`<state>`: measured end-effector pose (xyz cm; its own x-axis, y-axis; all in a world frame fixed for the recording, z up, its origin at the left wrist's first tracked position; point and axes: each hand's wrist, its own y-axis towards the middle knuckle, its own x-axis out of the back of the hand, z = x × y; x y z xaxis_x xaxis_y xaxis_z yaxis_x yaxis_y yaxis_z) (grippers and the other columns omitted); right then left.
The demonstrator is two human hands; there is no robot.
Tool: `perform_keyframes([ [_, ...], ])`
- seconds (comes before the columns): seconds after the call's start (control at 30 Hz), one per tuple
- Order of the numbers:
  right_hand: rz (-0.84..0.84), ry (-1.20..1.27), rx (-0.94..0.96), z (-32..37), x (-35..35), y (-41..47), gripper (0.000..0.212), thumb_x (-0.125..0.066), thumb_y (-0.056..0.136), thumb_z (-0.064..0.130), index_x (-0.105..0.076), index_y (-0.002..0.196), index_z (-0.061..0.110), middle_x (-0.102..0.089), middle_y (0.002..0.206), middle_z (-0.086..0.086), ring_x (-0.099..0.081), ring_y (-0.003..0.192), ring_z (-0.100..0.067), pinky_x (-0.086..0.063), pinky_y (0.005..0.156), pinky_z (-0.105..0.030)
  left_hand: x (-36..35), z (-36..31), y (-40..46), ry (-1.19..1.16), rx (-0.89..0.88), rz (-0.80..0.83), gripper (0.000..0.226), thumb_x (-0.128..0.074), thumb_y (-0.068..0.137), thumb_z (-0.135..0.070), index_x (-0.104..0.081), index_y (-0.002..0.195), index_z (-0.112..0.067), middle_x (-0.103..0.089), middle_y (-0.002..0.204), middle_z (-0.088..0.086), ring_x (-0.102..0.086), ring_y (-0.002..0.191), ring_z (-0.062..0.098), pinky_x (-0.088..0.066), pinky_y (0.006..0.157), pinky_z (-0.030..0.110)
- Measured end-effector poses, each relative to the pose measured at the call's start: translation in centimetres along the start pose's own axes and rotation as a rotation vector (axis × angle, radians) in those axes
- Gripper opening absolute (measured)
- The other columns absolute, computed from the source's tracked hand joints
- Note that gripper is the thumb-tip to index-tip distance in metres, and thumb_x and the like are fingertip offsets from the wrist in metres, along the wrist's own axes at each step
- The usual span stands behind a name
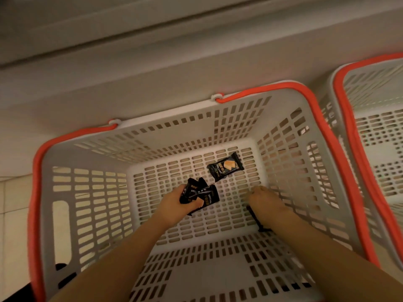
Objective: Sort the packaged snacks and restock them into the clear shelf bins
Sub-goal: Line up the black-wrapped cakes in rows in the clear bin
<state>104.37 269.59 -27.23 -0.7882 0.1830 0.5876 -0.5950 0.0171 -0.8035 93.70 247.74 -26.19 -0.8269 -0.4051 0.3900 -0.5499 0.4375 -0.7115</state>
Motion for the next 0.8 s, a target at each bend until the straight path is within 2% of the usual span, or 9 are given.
perform_keyframes([
  [0.07,0.101,0.057,-0.029,0.0,1.0,-1.2,0.029,-0.052,0.089,0.006,-0.054,0.118,0.005,-0.054,0.126,-0.014,-0.054,0.114,-0.026,-0.046,0.093,-0.035,0.9,-1.3,-0.8,-0.107,-0.007,0.002,0.040,-0.064,0.084,-0.040,-0.049,0.121,-0.035,-0.062,0.110,-0.011,-0.063,0.092,0.007,-0.053,0.077,0.024],
  [0.13,0.069,0.220,-0.039,0.1,2.1,-2.6,0.027,-0.058,0.088,0.012,-0.057,0.115,0.006,-0.059,0.119,-0.012,-0.057,0.108,-0.025,-0.049,0.090,-0.035,1.9,-2.9,-1.8,-0.233,-0.050,0.025,0.038,-0.067,0.082,-0.039,-0.051,0.117,-0.038,-0.063,0.112,-0.012,-0.064,0.091,0.003,-0.053,0.076,0.022],
  [0.2,-0.124,0.546,-0.032,0.4,3.7,-4.5,0.021,-0.060,0.087,0.014,-0.061,0.107,0.007,-0.064,0.108,-0.009,-0.060,0.100,-0.025,-0.050,0.084,-0.037,3.0,-5.0,-3.1,-0.319,-0.118,0.048,0.038,-0.070,0.079,-0.040,-0.052,0.113,-0.043,-0.064,0.111,-0.013,-0.065,0.091,-0.001,-0.053,0.076,0.019],
  [0.3,-0.375,1.058,0.029,1.5,7.2,-9.0,0.010,-0.061,0.085,0.008,-0.064,0.094,0.010,-0.066,0.093,-0.006,-0.063,0.088,-0.023,-0.049,0.079,-0.040,4.6,-8.5,-5.7,-0.410,-0.231,0.056,0.051,-0.073,0.069,-0.051,-0.050,0.114,-0.046,-0.063,0.112,-0.018,-0.063,0.097,-0.001,-0.052,0.078,0.018],
  [0.37,-0.505,1.173,0.046,2.0,9.6,-12.1,0.012,-0.062,0.086,0.008,-0.065,0.089,0.019,-0.066,0.089,0.000,-0.063,0.085,-0.017,-0.050,0.079,-0.038,5.6,-10.9,-7.8,-0.430,-0.297,0.063,0.057,-0.076,0.063,-0.055,-0.049,0.112,-0.045,-0.063,0.112,-0.015,-0.063,0.099,0.002,-0.053,0.080,0.021],
  [0.43,-0.609,1.208,0.077,2.6,12.1,-15.1,0.015,-0.062,0.086,0.008,-0.065,0.086,0.023,-0.068,0.086,0.003,-0.064,0.084,-0.015,-0.050,0.079,-0.038,6.7,-13.0,-9.9,-0.443,-0.370,0.071,0.056,-0.076,0.061,-0.050,-0.053,0.111,-0.040,-0.065,0.108,-0.011,-0.062,0.101,0.007,-0.052,0.087,0.030],
  [0.57,-0.656,1.526,0.213,4.1,16.3,-20.4,0.019,-0.065,0.082,0.000,-0.063,0.101,-0.001,-0.069,0.097,-0.016,-0.065,0.088,-0.022,-0.051,0.084,-0.037,9.9,-16.7,-15.4,-0.517,-0.527,0.062,0.041,-0.076,0.062,-0.040,-0.063,0.101,-0.037,-0.070,0.096,-0.011,-0.066,0.091,0.005,-0.049,0.074,0.017],
  [0.7,-0.695,1.893,0.427,6.7,19.6,-24.0,0.015,-0.055,0.083,-0.007,-0.061,0.091,0.004,-0.071,0.080,-0.004,-0.065,0.072,-0.012,-0.050,0.071,-0.023,13.1,-18.2,-20.6,-0.736,-0.640,0.036,0.032,-0.077,0.061,-0.030,-0.063,0.089,-0.026,-0.067,0.077,-0.010,-0.064,0.076,0.004,-0.047,0.068,0.015],
  [0.8,-0.774,1.939,0.463,9.7,22.2,-25.5,0.011,-0.058,0.084,0.002,-0.063,0.092,0.008,-0.073,0.079,-0.002,-0.067,0.071,-0.012,-0.051,0.068,-0.024,14.4,-18.5,-23.4,-0.870,-0.687,0.052,0.042,-0.072,0.070,-0.020,-0.059,0.110,-0.017,-0.071,0.098,-0.003,-0.066,0.092,0.010,-0.051,0.072,0.017],
])
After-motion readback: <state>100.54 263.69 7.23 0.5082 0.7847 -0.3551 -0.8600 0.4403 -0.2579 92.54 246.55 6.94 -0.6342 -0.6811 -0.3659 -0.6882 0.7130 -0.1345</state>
